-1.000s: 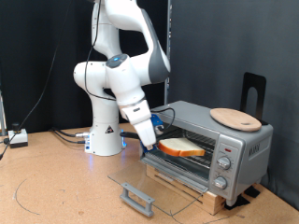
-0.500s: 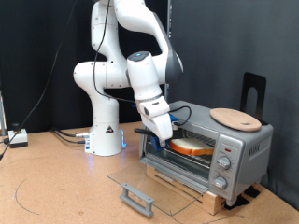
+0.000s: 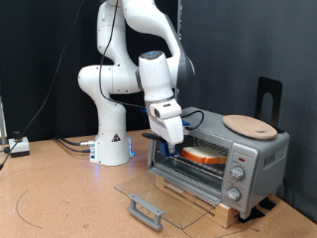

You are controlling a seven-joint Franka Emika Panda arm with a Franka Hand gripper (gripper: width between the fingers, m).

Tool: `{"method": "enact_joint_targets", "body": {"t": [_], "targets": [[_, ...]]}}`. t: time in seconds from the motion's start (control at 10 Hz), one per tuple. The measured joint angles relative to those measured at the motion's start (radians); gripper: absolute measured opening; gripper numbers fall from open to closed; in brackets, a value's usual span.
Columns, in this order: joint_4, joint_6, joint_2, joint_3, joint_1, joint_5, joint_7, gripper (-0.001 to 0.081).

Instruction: Make a piece of toast with the oven

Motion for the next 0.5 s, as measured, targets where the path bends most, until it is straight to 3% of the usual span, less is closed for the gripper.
{"method": "enact_joint_targets", "body": {"t": [0.5], "targets": [[0.005,-0.072,-0.039,-0.089,-0.065,-0.023,-0.103,0.0410]]}}
